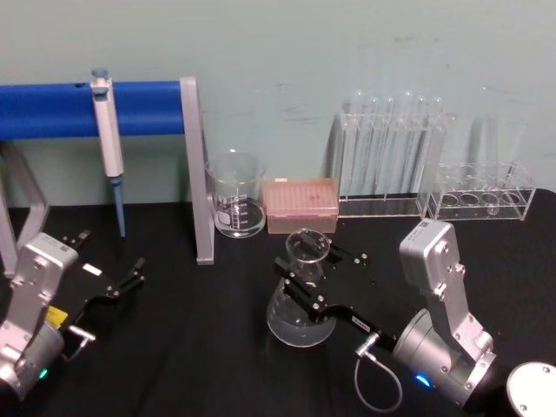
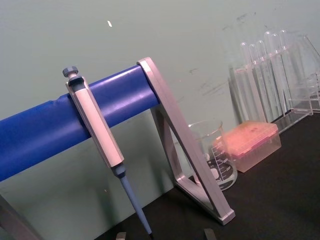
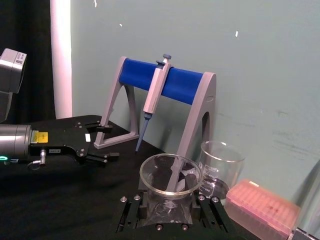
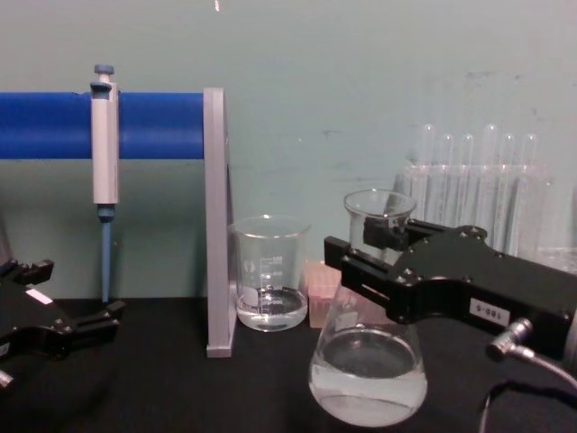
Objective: Grasp the erlenmeyer flask with one hand, shake it three times, then place it back.
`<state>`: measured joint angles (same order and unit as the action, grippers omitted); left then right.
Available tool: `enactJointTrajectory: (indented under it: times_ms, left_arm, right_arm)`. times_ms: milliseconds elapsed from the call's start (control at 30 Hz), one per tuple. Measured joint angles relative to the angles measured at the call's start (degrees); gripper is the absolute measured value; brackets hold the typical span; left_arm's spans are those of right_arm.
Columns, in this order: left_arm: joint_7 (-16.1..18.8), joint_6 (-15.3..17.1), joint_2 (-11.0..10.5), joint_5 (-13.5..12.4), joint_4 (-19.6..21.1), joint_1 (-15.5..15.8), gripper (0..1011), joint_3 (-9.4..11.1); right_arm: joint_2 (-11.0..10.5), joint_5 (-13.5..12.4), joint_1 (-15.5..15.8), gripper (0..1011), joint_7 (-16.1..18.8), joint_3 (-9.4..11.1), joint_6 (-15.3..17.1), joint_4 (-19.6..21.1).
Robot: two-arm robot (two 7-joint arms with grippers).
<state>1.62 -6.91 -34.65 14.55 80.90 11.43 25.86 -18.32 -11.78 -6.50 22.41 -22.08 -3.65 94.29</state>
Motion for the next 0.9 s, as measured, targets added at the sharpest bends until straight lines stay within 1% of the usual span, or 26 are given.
enactJointTrajectory:
  times_ms: [467, 900]
  left_arm:
    - [0.00, 0.00, 0.00, 0.00, 0.00, 0.00, 1001, 0.00]
    - [0.00, 0.00, 0.00, 0.00, 0.00, 0.00, 1001, 0.00]
  right_arm:
    - [-0.16, -0.67, -0.51, 451, 0.00, -0.54, 0.01, -0.33]
    - [0.06, -1.02, -1.75, 451, 0.43, -1.22, -0.59, -2.54]
